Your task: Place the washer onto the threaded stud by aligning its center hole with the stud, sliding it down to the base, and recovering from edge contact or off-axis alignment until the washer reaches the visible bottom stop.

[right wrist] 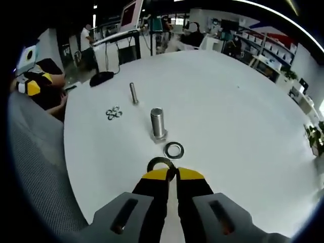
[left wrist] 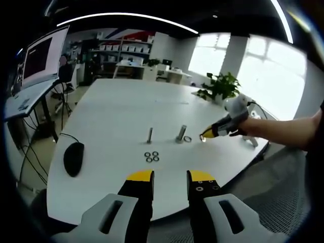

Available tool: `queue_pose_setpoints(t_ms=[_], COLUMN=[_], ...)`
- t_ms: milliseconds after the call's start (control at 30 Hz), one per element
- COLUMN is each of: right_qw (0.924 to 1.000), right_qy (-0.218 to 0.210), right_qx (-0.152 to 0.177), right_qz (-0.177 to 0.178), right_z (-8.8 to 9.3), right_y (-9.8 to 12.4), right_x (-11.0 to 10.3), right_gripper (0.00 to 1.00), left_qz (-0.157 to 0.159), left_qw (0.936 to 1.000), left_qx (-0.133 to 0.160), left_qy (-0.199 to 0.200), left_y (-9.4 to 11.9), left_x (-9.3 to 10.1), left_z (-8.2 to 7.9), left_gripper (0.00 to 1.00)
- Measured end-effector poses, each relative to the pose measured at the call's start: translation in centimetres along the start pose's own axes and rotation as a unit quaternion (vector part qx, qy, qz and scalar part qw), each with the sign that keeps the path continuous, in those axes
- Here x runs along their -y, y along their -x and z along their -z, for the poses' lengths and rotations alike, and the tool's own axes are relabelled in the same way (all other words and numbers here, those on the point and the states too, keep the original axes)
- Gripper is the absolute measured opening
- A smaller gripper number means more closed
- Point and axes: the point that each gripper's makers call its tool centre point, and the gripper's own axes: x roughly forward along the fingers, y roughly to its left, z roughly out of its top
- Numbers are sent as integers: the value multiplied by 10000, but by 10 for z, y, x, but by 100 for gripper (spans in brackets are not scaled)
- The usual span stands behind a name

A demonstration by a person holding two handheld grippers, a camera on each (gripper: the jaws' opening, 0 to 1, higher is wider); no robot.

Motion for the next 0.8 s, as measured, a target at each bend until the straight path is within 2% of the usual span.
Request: queue_pose_setpoints(t_ms=[567, 800], right_qw=[9995, 9992], right_qy=[82, -18], right_qx=[309, 406], right_qz=[-36, -64], right_z=[-29, -36], right_y=[9, 6], right_x=[-7, -9], right_gripper=[7, 7], left_qz=[11, 30], left_qw=[10000, 10000], left_qx=[-25, -25], left_qy=[3, 2], left_y=[0, 0], left_x=[0, 1], left_z=[1, 1], left_gripper=[24, 24])
